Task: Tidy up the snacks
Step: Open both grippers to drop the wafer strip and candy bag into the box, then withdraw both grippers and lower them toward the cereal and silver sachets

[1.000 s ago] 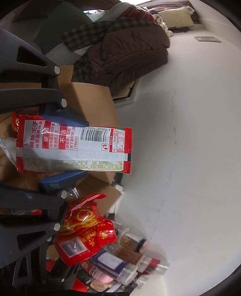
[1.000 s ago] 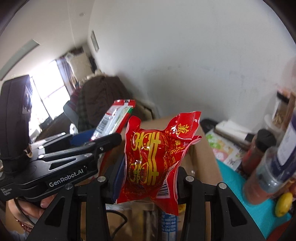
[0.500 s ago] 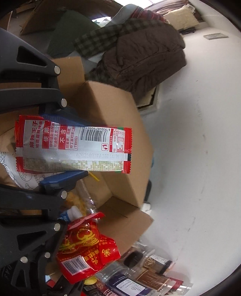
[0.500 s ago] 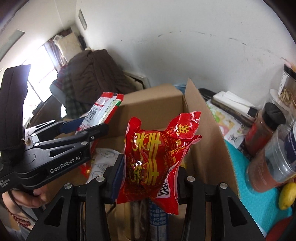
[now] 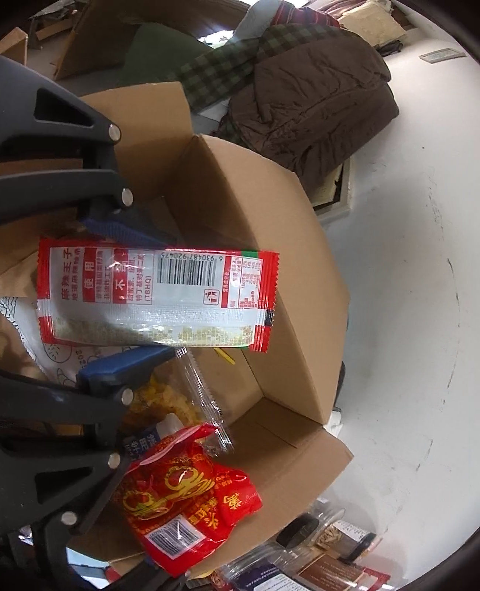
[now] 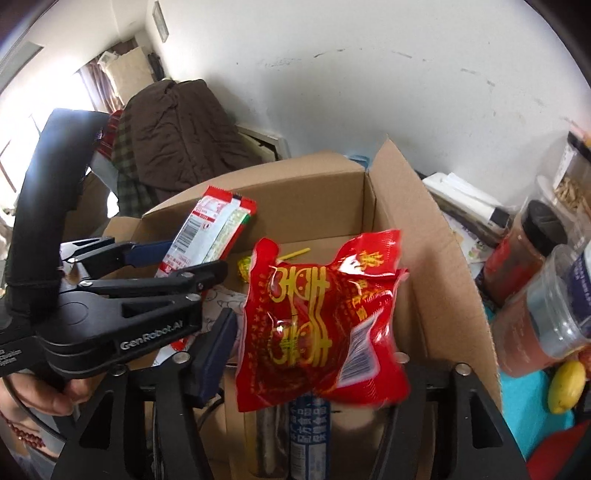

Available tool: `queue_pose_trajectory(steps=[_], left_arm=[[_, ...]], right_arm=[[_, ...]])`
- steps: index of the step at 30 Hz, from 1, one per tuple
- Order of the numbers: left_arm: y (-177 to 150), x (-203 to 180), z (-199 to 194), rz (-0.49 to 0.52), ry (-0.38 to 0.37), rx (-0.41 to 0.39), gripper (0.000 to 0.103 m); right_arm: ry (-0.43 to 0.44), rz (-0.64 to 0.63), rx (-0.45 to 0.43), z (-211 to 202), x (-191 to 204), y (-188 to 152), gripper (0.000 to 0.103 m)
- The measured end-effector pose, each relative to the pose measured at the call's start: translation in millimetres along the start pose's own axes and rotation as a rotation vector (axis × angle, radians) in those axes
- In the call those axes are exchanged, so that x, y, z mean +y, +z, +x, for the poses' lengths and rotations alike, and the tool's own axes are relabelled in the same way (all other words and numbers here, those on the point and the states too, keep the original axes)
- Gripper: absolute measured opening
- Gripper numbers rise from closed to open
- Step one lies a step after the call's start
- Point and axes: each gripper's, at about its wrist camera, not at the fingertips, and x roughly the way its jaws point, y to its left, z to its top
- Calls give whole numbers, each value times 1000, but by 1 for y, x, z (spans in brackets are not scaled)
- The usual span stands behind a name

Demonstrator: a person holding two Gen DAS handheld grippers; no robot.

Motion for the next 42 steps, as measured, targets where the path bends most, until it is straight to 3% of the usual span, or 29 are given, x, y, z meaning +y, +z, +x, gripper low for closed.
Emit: queue_pose_trajectory(steps=[8,16,28,42], left_arm=[[0,1,-15,-22,27,-36,61],[1,4,-57,-81,-26,-115,61],[-11,-2,-168,-57,-64,-282,61],[-66,-16,-266,-4,-110,-424,61]], right_arm=[[-99,-44,-39,-17,9,-1,70],[-77,-9,-134,-62,3,6,72],[-78,-4,-293,-155,19,8,72],[-139,-42,-422,-252,53,-37,72]])
